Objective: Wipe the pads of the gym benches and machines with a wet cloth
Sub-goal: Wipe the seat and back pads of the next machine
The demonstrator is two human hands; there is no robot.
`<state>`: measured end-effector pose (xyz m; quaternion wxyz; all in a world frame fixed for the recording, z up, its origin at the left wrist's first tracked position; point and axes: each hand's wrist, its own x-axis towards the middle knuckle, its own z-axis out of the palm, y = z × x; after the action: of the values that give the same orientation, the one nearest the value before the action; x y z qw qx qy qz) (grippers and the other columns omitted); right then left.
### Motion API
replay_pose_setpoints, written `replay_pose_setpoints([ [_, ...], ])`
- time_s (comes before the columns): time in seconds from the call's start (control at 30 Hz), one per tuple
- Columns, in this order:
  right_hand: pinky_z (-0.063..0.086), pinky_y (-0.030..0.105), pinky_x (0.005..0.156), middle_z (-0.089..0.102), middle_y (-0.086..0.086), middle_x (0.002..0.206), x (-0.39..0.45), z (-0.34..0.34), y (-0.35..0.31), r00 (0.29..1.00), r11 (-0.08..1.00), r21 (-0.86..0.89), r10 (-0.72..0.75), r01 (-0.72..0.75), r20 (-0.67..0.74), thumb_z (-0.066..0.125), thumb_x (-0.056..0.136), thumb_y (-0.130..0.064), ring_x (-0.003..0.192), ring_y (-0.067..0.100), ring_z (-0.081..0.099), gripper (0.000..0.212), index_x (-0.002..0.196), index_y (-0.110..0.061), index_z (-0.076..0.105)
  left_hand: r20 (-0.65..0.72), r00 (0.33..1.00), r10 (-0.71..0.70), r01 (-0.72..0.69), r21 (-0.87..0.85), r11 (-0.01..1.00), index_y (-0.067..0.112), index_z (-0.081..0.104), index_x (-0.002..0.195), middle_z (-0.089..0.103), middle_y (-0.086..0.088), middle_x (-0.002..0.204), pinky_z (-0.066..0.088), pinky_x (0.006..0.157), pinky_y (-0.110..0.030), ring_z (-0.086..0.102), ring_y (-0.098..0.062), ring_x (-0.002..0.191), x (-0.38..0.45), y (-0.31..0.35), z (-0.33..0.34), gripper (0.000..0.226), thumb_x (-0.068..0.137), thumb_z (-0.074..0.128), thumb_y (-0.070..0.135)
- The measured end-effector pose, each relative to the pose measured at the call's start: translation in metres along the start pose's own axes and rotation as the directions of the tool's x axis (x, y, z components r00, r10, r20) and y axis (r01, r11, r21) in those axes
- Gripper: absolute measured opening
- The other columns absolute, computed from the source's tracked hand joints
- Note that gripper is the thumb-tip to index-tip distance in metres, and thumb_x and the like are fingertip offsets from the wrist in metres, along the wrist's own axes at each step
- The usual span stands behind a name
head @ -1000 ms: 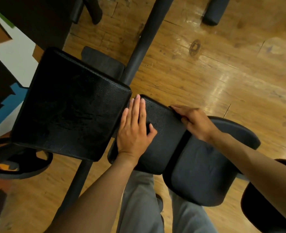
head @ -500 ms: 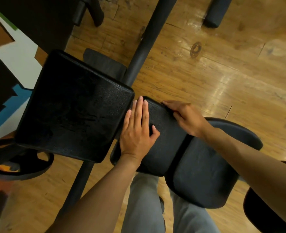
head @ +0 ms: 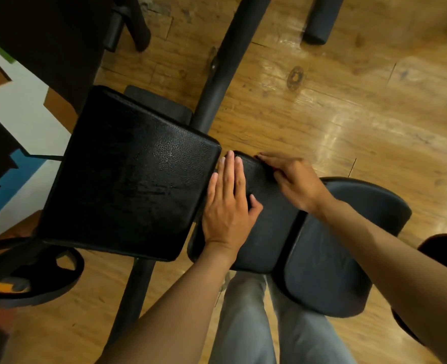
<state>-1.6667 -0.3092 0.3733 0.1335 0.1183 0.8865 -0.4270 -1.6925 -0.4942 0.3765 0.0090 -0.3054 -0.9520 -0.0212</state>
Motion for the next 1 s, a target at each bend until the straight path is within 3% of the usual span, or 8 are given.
replay_pose_setpoints([
  [0.17,0.032,0.025,0.120,0.054,0.006,0.150,0.021,0.006,-0.037,0.994,0.988,0.109,-0.109,0.111,-0.020,0.046,0.088,0.002,0.142,0.014,0.045,0.058,0.144,-0.008,0.056,0.012,1.000,0.015,-0.015,-0.008,1.000,0.000,0.023,0.160,0.020,-0.016,0.169,0.017,0.128,-0.039,0.019,-0.025,0.157,-0.001,-0.002,0.001,0.082,0.091,0.052,0.033],
  [0.33,0.038,0.047,0.118,0.057,0.009,0.147,-0.047,-0.005,0.035,0.990,0.990,0.003,0.138,-0.138,-0.028,0.041,0.086,-0.006,0.140,0.027,0.050,0.059,0.143,-0.008,0.058,-0.011,1.000,0.010,-0.011,-0.061,0.998,-0.001,0.025,0.160,0.022,-0.017,0.168,0.022,0.127,-0.041,0.022,-0.026,0.156,-0.001,-0.001,-0.001,0.077,0.093,0.048,0.028],
  [0.43,0.037,0.046,0.119,0.056,0.009,0.148,-0.059,-0.003,0.042,0.980,0.981,-0.021,0.194,-0.195,-0.044,0.043,0.087,-0.003,0.140,0.029,0.050,0.057,0.142,-0.007,0.058,-0.007,1.000,0.009,-0.009,-0.061,0.998,-0.001,0.024,0.160,0.021,-0.017,0.168,0.021,0.127,-0.041,0.021,-0.026,0.157,-0.001,-0.002,-0.001,0.077,0.093,0.048,0.028],
  [0.6,0.029,0.024,0.120,0.053,0.004,0.151,-0.005,0.011,-0.010,0.997,0.999,0.041,0.028,-0.025,-0.073,0.048,0.089,0.003,0.142,0.017,0.045,0.059,0.145,-0.010,0.055,0.026,1.000,0.009,-0.008,-0.036,0.999,0.000,0.021,0.161,0.018,-0.016,0.169,0.015,0.128,-0.039,0.017,-0.025,0.158,-0.002,-0.001,-0.002,0.079,0.093,0.049,0.029],
  [0.7,0.034,0.031,0.119,0.050,0.005,0.153,-0.001,0.006,-0.005,0.998,0.998,-0.024,-0.066,0.065,-0.011,0.049,0.086,0.004,0.143,0.020,0.045,0.065,0.149,-0.012,0.050,0.043,0.999,0.008,-0.007,-0.011,1.000,0.001,0.017,0.162,0.015,-0.016,0.170,0.012,0.129,-0.038,0.014,-0.025,0.158,-0.003,-0.001,-0.003,0.080,0.094,0.048,0.032],
  [0.87,0.039,0.038,0.116,0.052,0.009,0.152,-0.030,-0.009,0.063,0.994,0.980,-0.198,0.032,-0.012,0.100,0.052,0.086,0.007,0.141,0.028,0.048,0.060,0.144,-0.008,0.056,0.036,0.999,0.009,-0.011,0.058,0.998,0.005,0.011,0.163,0.009,-0.011,0.172,0.013,0.129,-0.041,0.010,-0.023,0.159,-0.004,0.005,-0.007,0.080,0.096,0.046,0.030],
  [1.0,0.047,0.044,0.109,0.054,0.006,0.150,-0.044,-0.016,0.104,0.985,0.957,-0.289,0.011,0.039,0.170,0.054,0.089,0.002,0.136,0.028,0.054,0.054,0.140,-0.011,0.061,0.090,0.976,0.197,-0.197,-0.011,0.980,0.006,0.014,0.163,0.009,-0.010,0.172,0.010,0.129,-0.042,0.009,-0.021,0.159,-0.020,0.057,0.009,0.086,0.090,0.056,0.023],
])
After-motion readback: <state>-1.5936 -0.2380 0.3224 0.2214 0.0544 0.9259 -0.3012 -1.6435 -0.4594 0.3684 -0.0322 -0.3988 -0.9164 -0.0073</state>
